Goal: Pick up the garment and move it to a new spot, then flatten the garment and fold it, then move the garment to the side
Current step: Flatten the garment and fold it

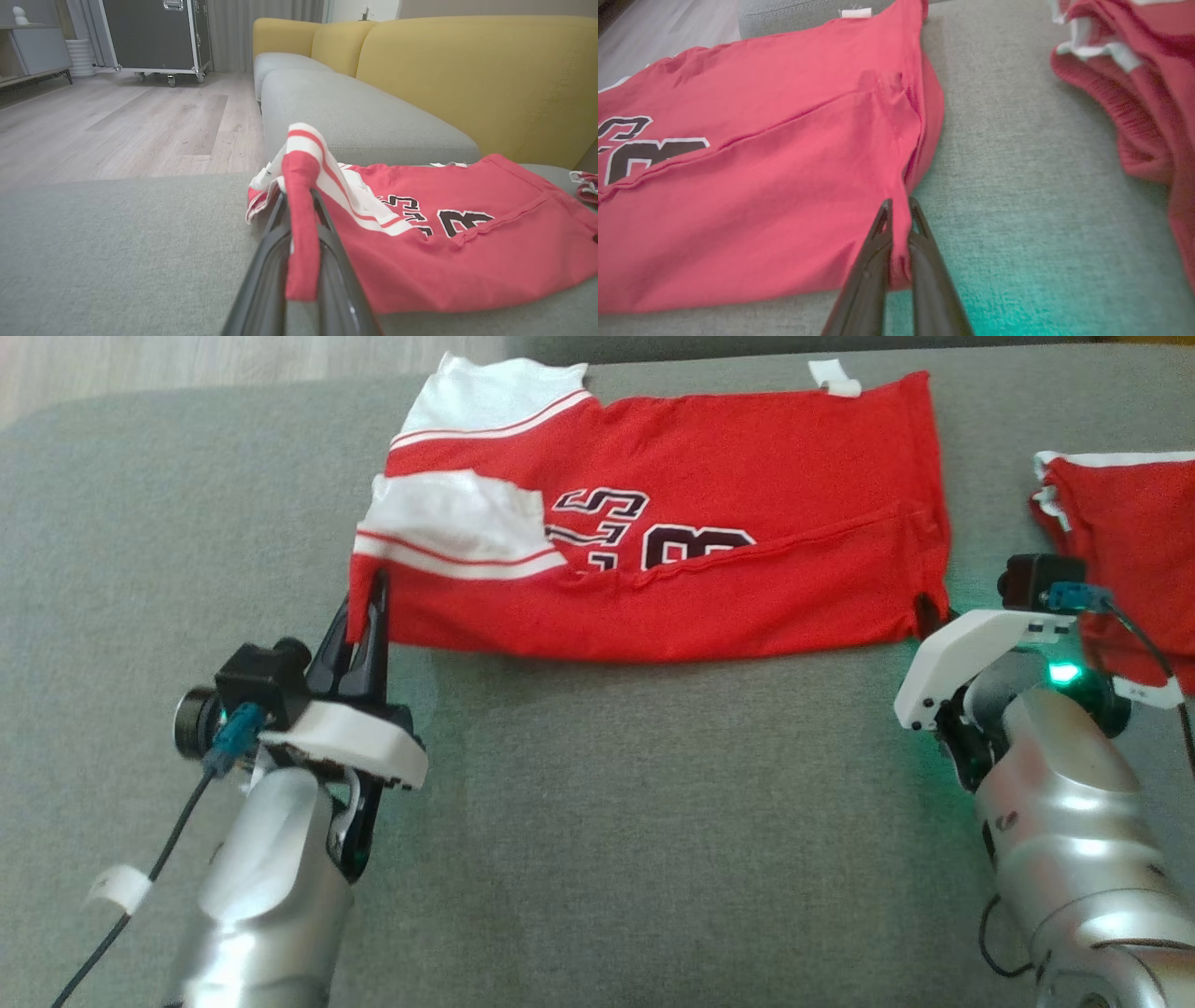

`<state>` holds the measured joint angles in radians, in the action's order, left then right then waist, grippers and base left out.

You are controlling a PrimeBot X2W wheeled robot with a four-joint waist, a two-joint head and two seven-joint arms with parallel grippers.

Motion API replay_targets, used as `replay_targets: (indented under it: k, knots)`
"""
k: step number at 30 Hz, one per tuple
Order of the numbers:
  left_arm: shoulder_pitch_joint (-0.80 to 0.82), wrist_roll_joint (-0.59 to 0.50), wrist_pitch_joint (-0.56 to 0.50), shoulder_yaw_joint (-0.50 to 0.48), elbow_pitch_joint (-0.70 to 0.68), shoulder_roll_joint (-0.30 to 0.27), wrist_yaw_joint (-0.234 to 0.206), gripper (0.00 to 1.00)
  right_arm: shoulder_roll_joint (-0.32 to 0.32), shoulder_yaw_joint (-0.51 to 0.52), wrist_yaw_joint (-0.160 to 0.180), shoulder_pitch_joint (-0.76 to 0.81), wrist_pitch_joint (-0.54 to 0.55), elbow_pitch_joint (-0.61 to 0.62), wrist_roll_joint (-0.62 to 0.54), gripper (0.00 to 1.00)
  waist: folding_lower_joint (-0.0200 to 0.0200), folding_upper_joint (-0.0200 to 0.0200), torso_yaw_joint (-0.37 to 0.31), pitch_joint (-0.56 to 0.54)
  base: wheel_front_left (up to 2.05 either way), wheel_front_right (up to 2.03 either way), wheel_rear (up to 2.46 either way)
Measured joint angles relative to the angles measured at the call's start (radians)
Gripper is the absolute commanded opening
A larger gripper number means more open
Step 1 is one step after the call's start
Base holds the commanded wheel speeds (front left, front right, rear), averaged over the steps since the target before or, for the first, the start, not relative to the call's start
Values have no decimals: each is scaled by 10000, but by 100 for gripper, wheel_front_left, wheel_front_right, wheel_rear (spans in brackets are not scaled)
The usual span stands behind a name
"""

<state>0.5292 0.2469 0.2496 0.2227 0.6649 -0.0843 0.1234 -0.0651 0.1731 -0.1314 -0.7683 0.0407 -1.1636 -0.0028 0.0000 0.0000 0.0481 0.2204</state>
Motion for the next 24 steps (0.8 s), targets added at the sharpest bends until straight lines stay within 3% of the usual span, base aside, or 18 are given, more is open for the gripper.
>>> replay_targets:
  k: [8,15,20,24]
  knots:
    - [-431,17,0,-161,765,-157,0,0,21,-378,-2,32,-821,-186,40,0,0,0,-419,-512,0,0,0]
    - [-1274,541,-215,-153,1536,-351,15,0,23,-1384,-2,734,-828,-174,1124,0,-1,0,-773,-1365,0,0,0]
    - [-2086,1097,-834,267,1567,-510,88,0,-29,-2357,-2,1604,-194,236,2130,0,-3,0,-978,-2064,0,0,0]
    - [-2959,1724,-1563,681,840,-926,90,0,-502,-3354,-2,2422,769,1277,3219,0,-3,0,-1141,-2590,0,0,0]
